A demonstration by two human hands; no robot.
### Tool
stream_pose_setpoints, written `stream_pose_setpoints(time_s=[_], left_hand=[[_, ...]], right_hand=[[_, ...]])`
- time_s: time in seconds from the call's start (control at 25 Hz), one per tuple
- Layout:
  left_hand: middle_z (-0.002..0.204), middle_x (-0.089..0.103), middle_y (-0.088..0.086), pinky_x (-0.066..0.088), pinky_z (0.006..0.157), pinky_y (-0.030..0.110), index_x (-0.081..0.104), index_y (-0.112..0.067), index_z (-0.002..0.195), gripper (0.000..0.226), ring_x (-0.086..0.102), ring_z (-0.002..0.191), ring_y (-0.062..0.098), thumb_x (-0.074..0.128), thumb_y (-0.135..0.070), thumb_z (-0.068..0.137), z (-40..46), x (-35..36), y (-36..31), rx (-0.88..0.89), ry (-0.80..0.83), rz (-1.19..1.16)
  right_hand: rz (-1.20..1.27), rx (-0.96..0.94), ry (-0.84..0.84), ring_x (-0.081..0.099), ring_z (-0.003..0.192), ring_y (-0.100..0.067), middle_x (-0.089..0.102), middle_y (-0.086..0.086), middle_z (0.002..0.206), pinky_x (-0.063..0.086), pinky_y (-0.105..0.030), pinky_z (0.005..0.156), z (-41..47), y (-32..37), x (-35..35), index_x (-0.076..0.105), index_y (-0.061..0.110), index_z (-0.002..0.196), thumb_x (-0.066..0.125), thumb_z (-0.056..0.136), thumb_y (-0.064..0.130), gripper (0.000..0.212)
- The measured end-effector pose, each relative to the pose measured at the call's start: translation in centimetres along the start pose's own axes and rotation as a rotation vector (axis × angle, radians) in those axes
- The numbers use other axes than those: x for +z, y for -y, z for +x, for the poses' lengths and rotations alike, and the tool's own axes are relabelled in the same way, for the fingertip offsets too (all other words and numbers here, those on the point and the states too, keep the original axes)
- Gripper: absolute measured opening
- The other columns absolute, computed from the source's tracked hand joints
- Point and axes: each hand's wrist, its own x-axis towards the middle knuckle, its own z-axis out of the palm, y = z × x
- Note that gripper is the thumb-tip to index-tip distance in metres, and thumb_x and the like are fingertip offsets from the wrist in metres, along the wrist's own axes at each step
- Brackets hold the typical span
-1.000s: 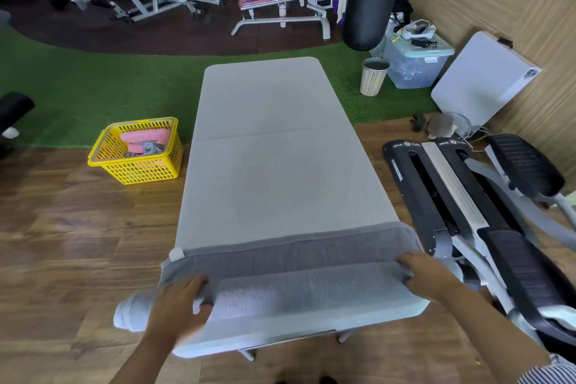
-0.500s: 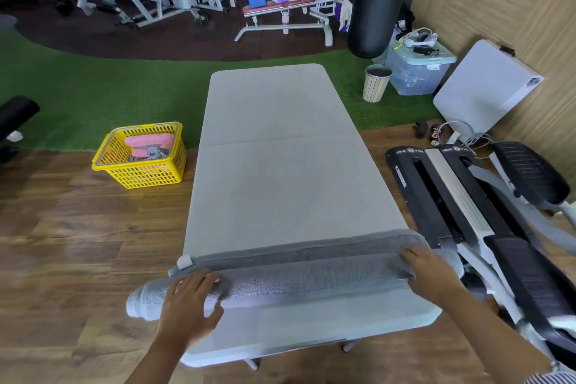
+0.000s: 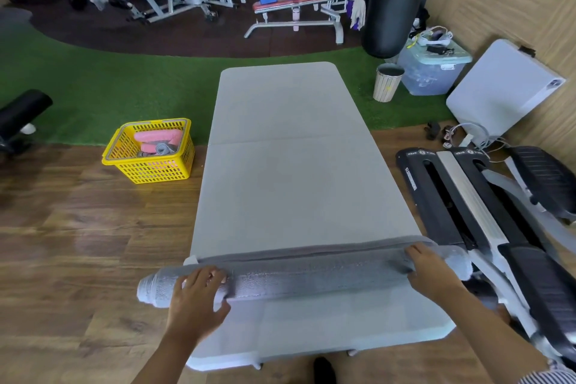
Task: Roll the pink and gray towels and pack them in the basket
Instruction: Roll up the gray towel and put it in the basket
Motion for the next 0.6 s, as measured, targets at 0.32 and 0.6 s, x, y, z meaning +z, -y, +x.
stream_pose_setpoints(time_s=[0.32,0.6], left_hand=[[0.105,0.062,0.001,0.042,0.078,0.044,0.064,-0.024,0.106,0.052,0.057,0.095,0.021,0.056,-0.047,0.060,1.4,0.0,0.9,-0.192,-0.030,0.069],[0.097,0.068,-0.007,0.036,0.083,0.033,0.055,-0.029,0.109,0.057,0.058,0.090,0.017,0.033,-0.016,0.059,3.4,0.3,3.2,-0.157,0.062,0.010]], right_hand=[[-0.007,-0.083,0.140,0.048,0.118,-0.027,0.042,-0.008,0.133,0.039,-0.031,0.099,4.9,1.1,-1.2,0.039,0.006,0.134,0.046,0.078,0.023,0.059],[-0.172,-0.244,0.264,0.050,0.109,-0.022,0.041,-0.007,0.129,0.043,-0.026,0.088,9.6,4.0,-2.9,0.044,0.012,0.128,0.053,0.079,0.003,0.051]])
